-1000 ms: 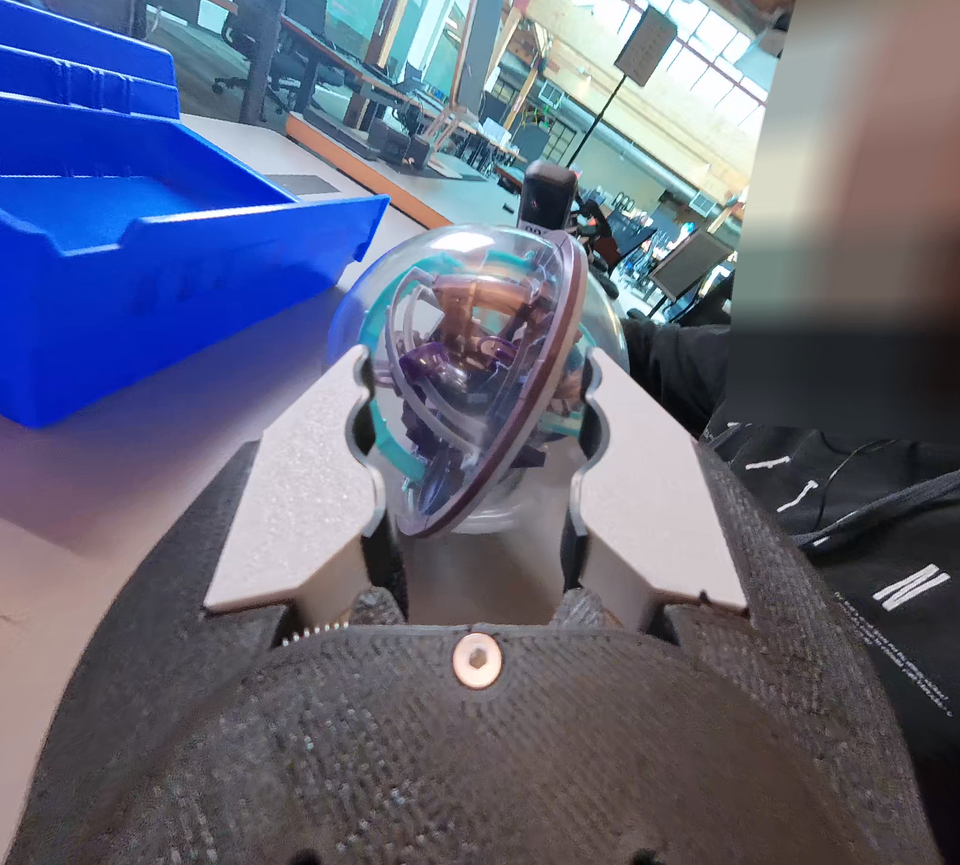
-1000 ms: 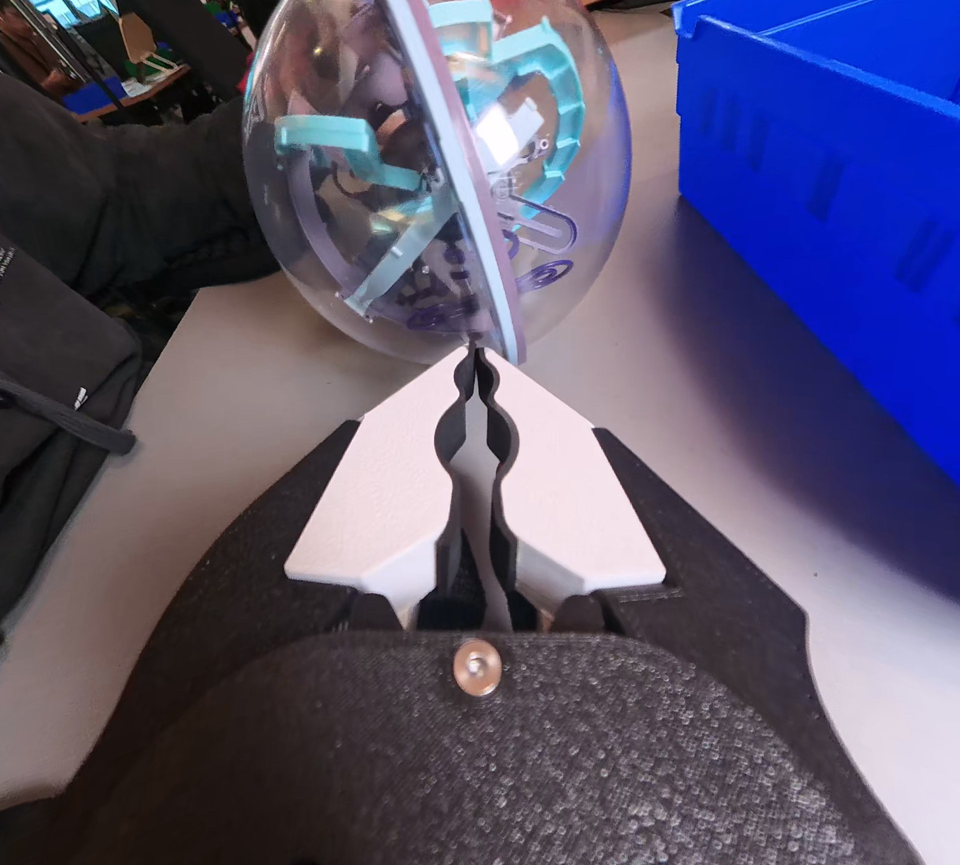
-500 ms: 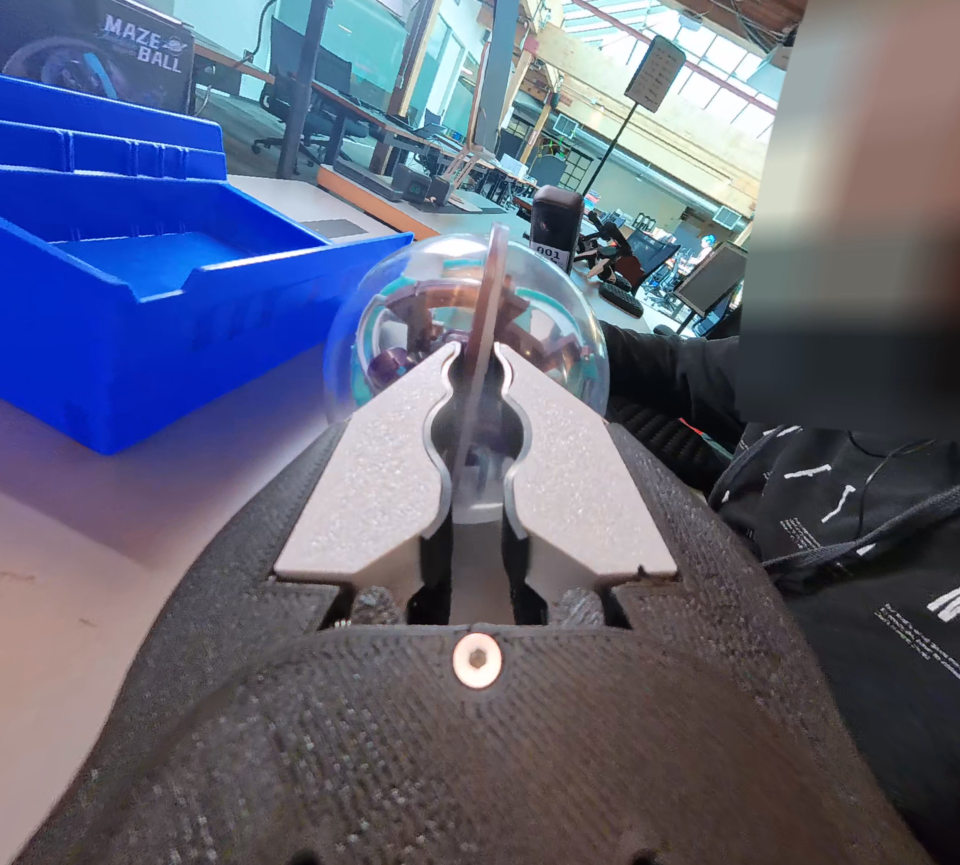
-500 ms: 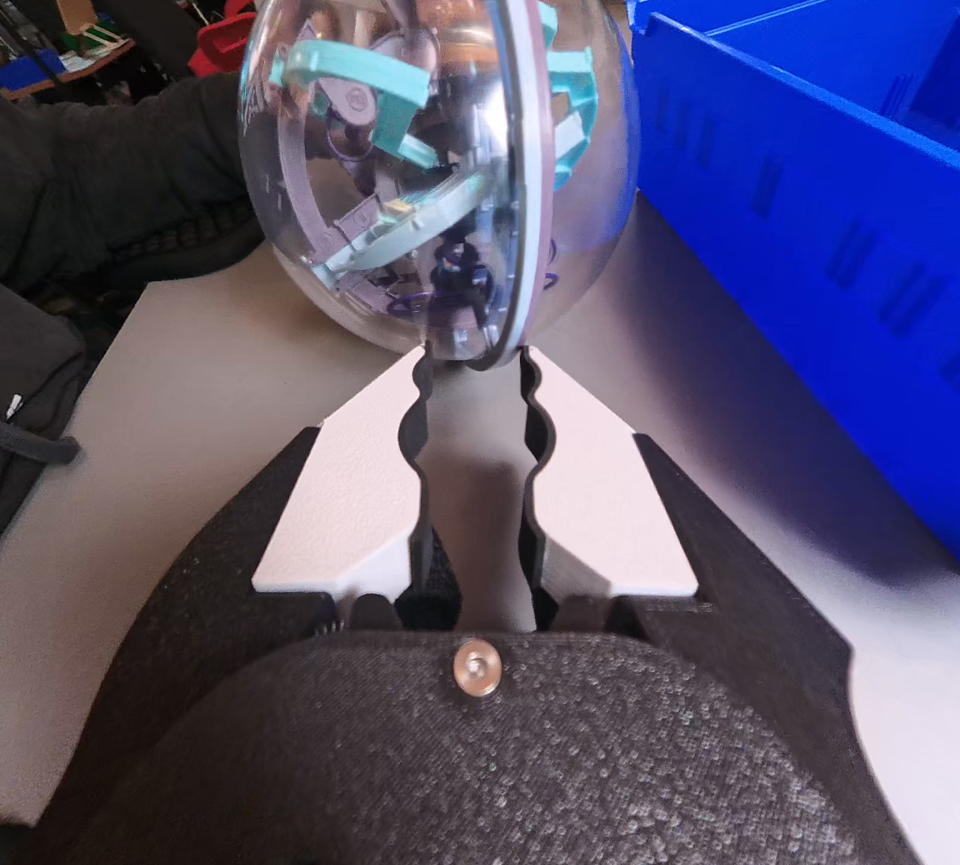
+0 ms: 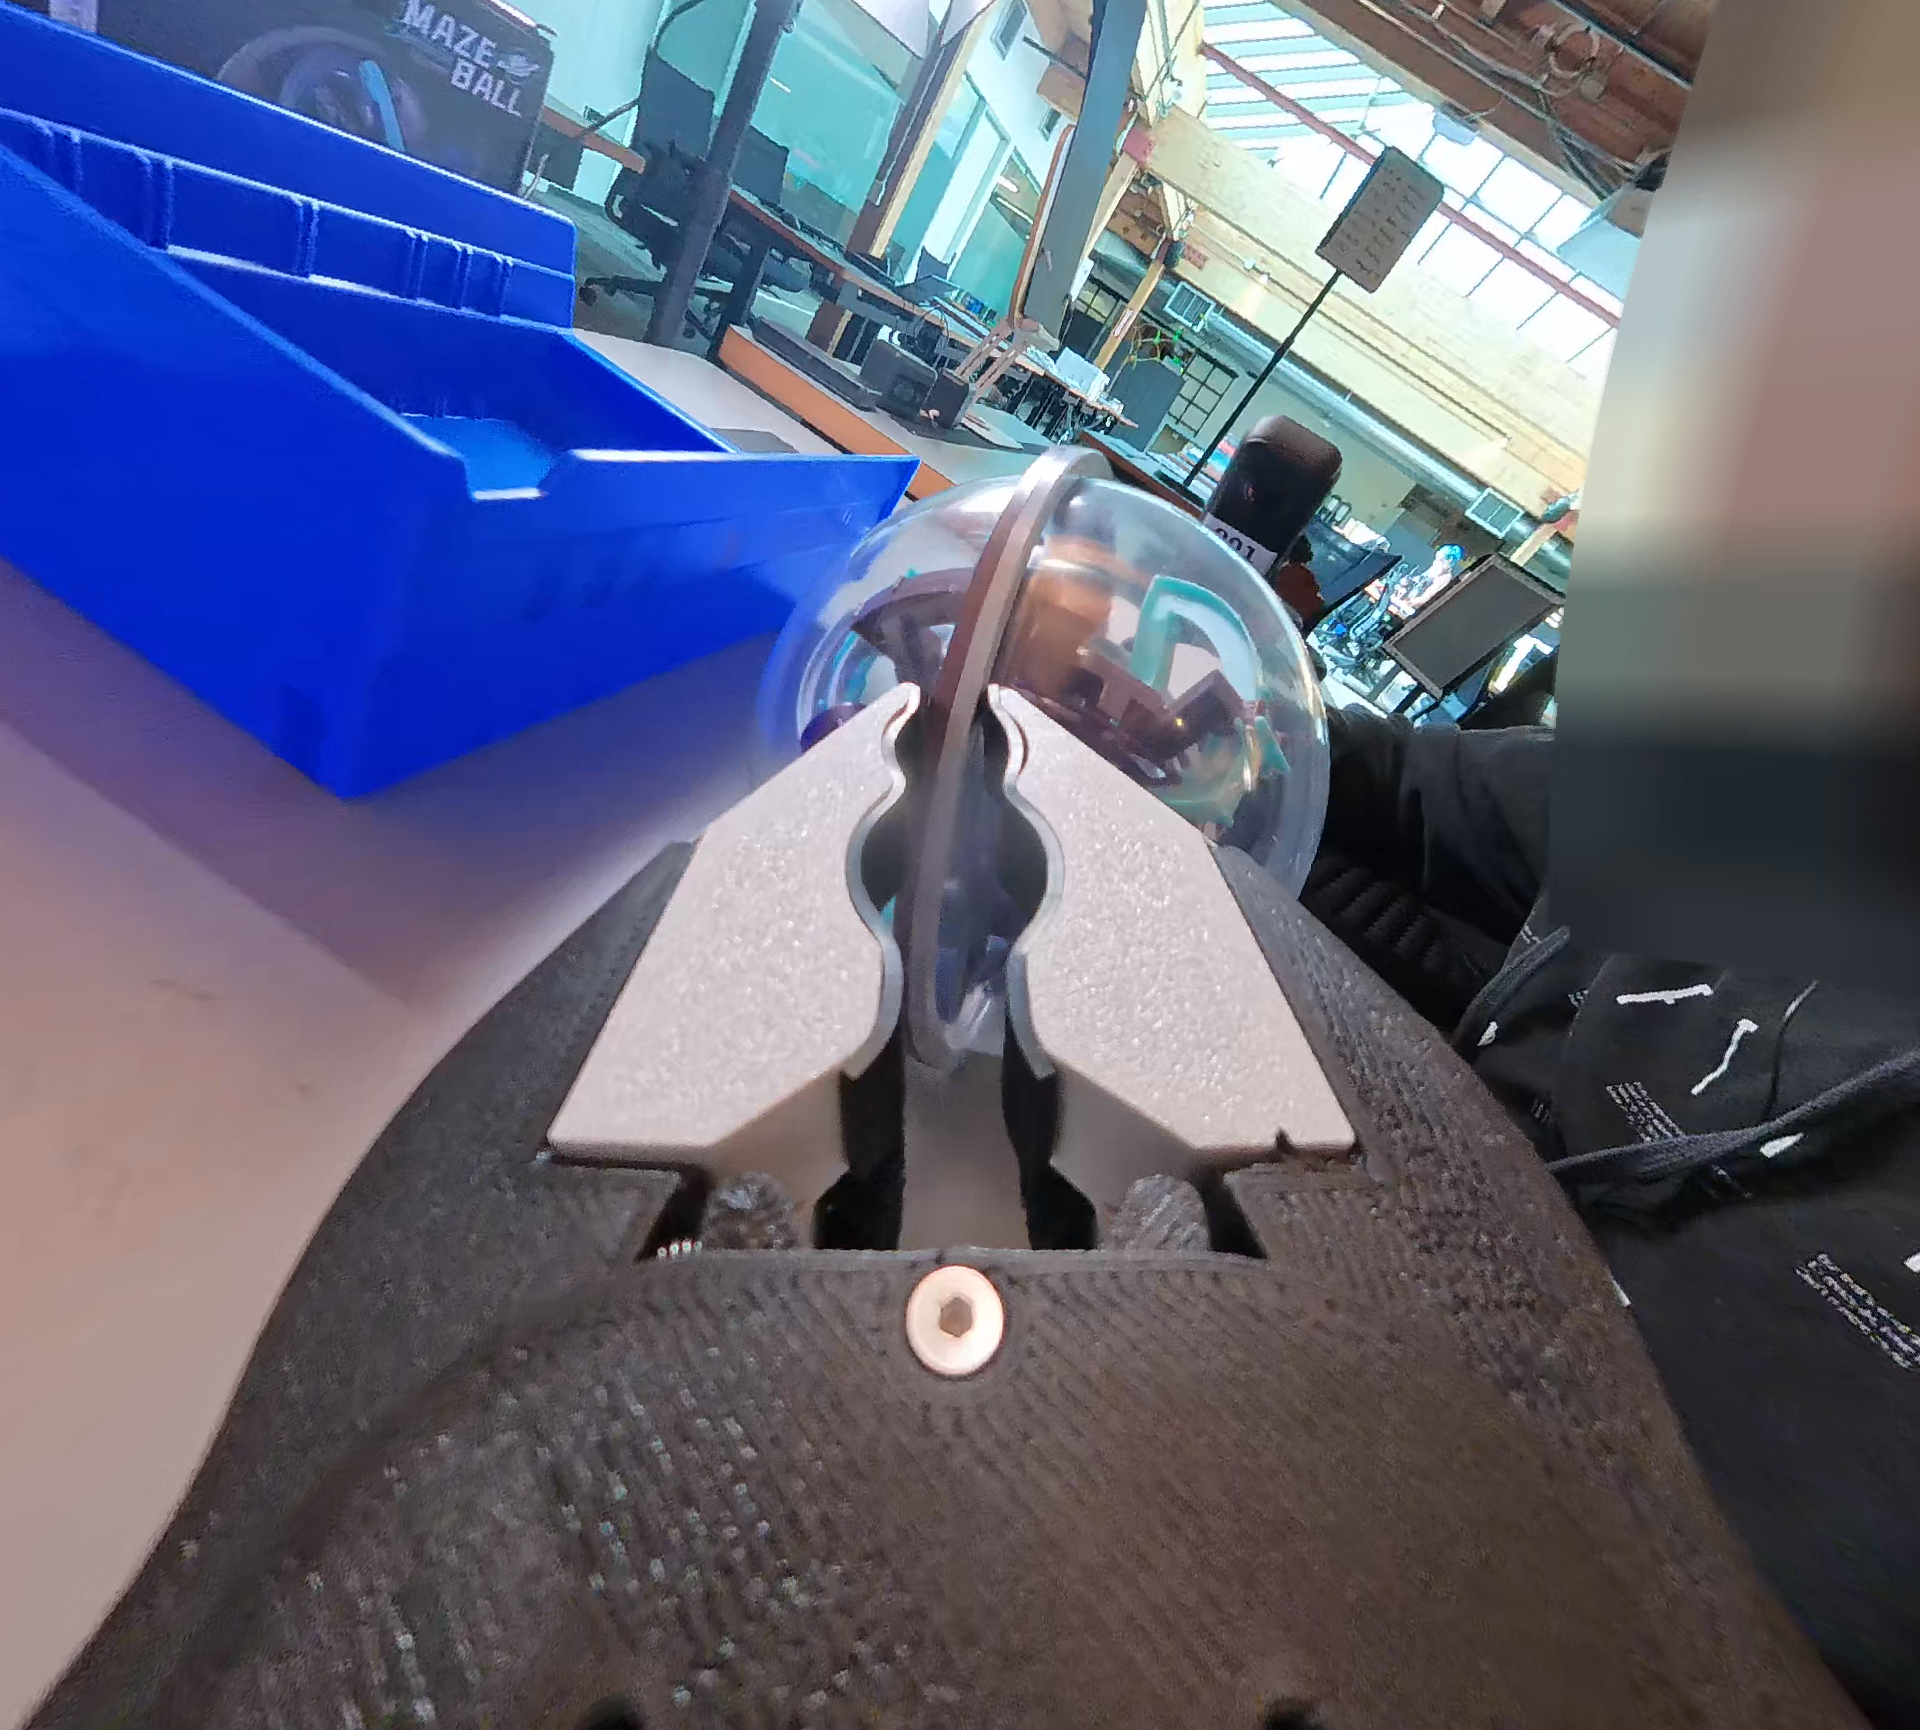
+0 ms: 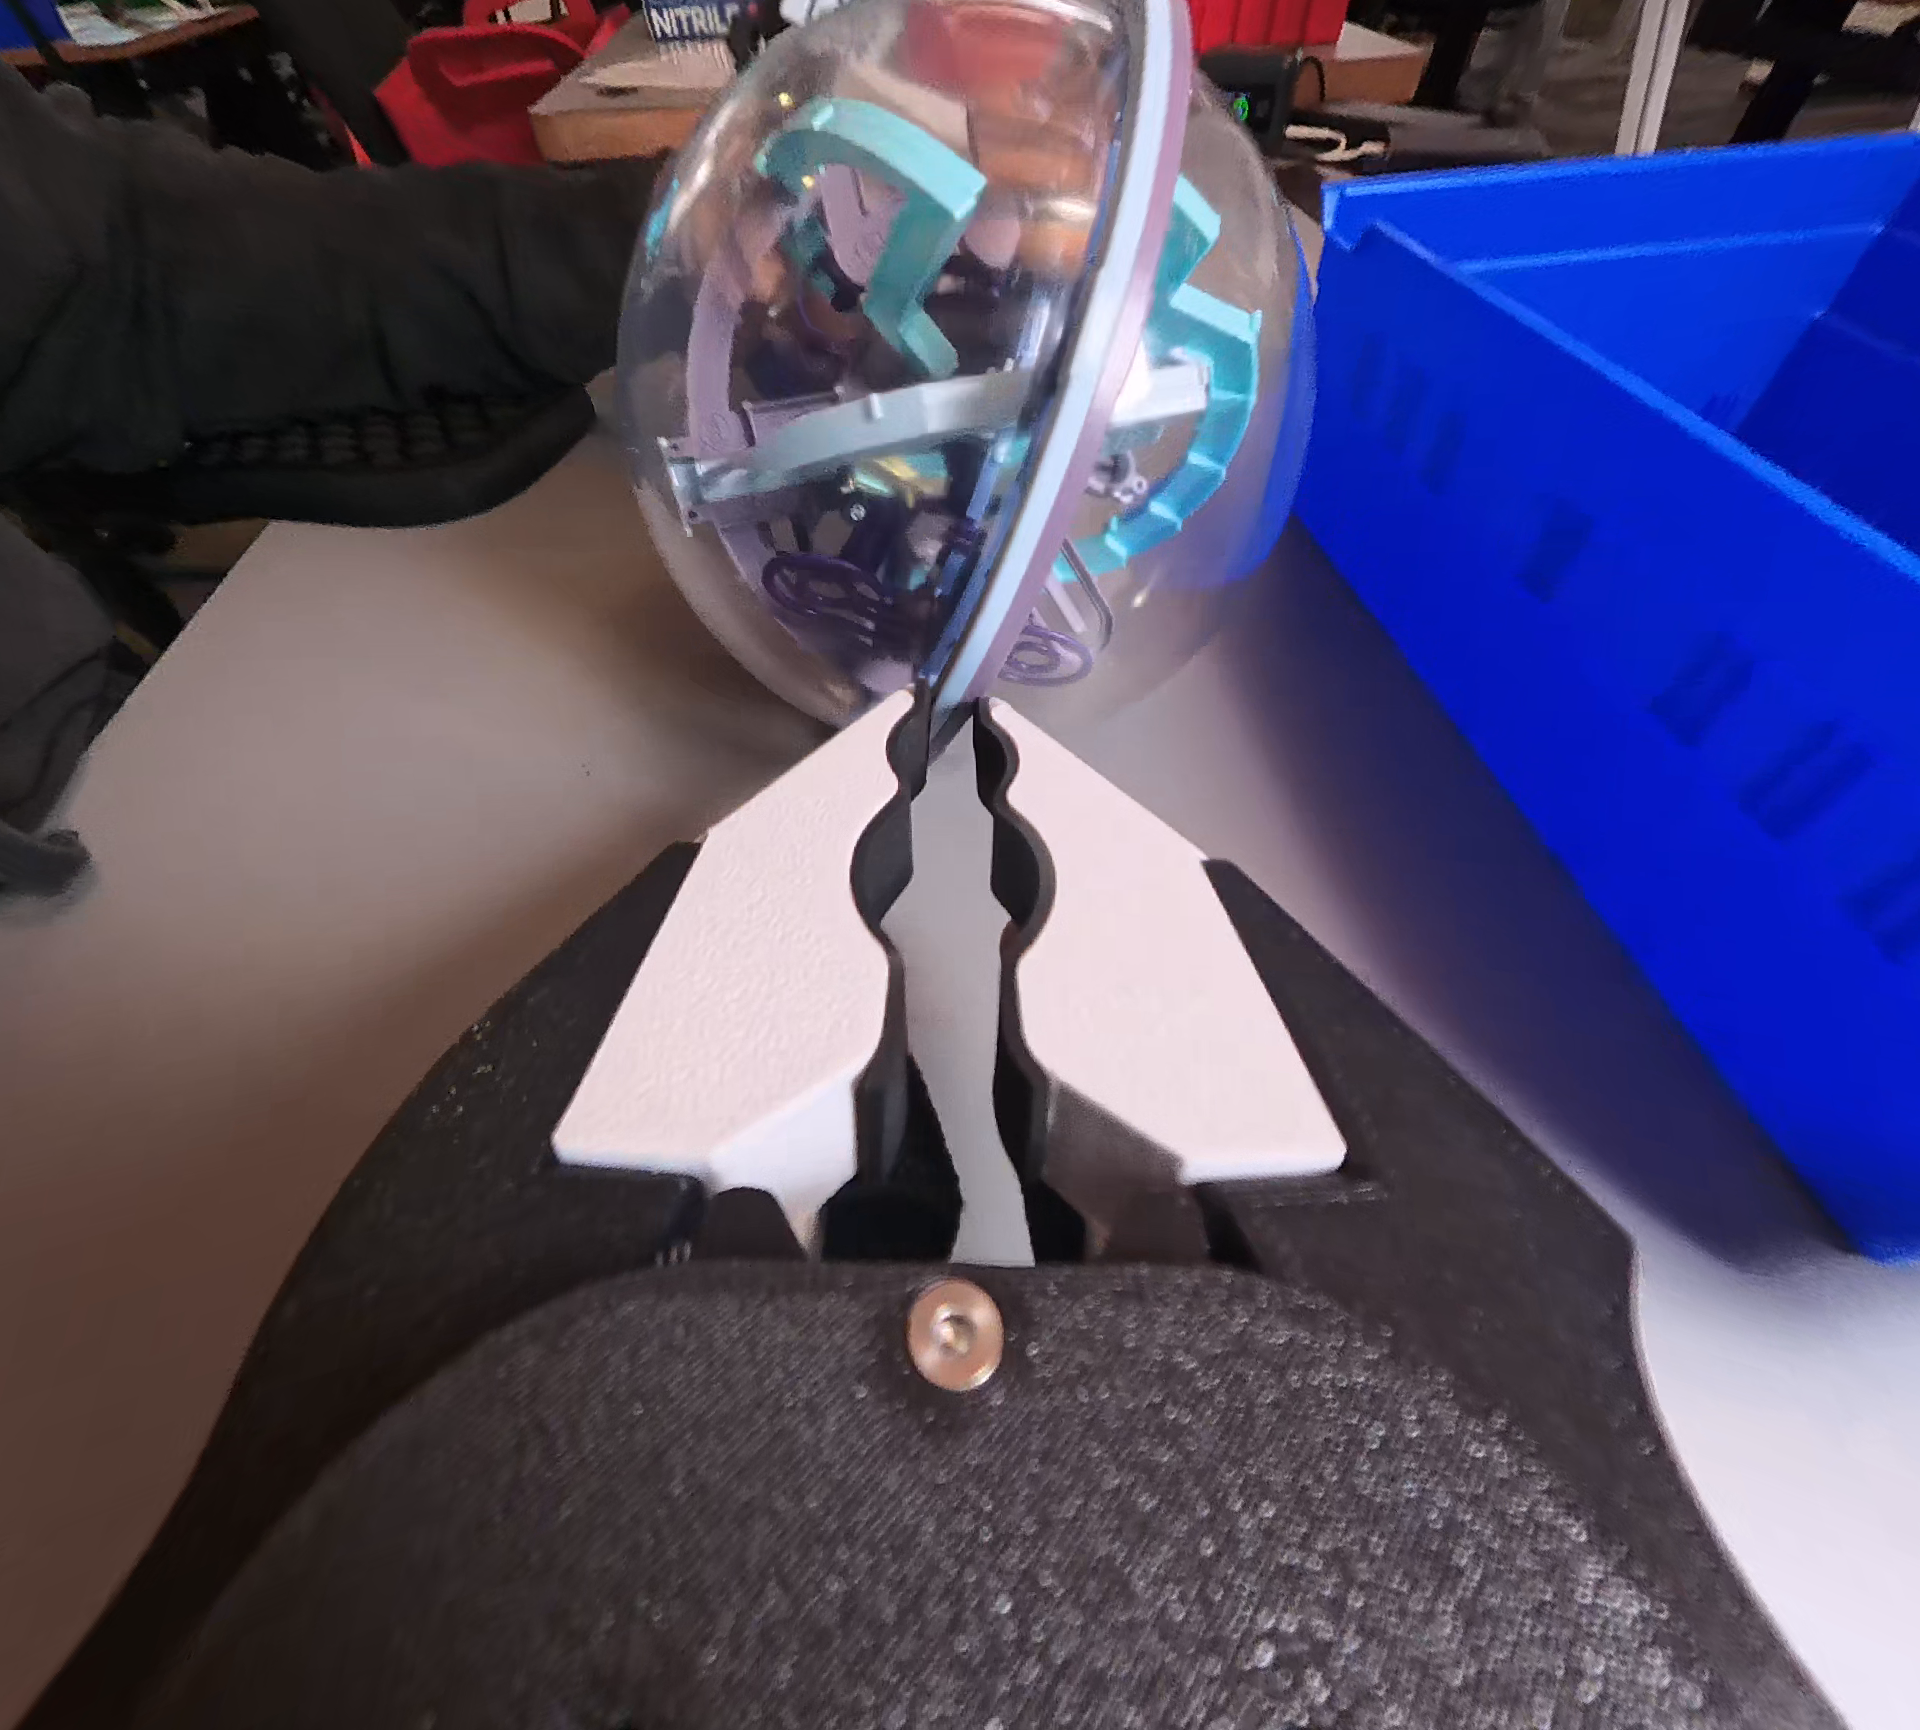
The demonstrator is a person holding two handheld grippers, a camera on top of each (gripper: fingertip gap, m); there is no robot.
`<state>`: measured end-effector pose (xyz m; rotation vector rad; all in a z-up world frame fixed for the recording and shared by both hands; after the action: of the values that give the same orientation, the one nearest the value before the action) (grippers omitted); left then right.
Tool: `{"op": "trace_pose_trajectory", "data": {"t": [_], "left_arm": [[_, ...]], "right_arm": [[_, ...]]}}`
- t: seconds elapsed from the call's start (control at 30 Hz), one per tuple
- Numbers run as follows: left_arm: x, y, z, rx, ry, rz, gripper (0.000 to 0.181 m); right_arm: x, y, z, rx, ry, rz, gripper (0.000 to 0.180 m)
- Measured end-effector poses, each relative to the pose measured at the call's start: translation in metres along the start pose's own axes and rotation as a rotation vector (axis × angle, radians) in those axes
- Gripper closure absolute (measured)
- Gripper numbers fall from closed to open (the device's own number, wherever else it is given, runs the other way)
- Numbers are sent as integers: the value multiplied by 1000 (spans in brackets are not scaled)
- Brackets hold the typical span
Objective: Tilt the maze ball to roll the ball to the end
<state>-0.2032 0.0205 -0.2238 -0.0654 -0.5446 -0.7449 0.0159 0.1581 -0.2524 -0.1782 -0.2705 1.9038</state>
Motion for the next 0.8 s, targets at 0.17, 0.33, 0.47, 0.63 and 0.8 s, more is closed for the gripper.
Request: {"op": "trace_pose_trajectory", "data": {"t": [0.17,0.33,0.47,0.63,0.8], "left_arm": [[-9,-6,-3,28,-48,24,172],[-15,-2,-9,15,-79,33,176],[-18,2,-12,9,-92,28,176],[-17,2,-13,0,-92,32,177],[-16,2,-13,-4,-90,31,176]], "right_arm": [[-7,-7,21,114,12,-7,175],[-18,-12,34,159,-5,2,175],[-24,-15,38,166,-13,10,175],[-25,-15,39,177,0,20,175],[-25,-15,38,184,3,23,175]]}}
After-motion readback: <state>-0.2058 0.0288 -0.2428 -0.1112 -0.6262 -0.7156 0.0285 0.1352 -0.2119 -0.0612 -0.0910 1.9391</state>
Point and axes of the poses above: each gripper's, where its closed fingertips meet, y out along the fingers, z out of its top, x = y × z across the jaws, the point moved 6 cm from there along -y, back along the fingers, and after that the axes turned 10 degrees about -z, right-handed, at the moved point
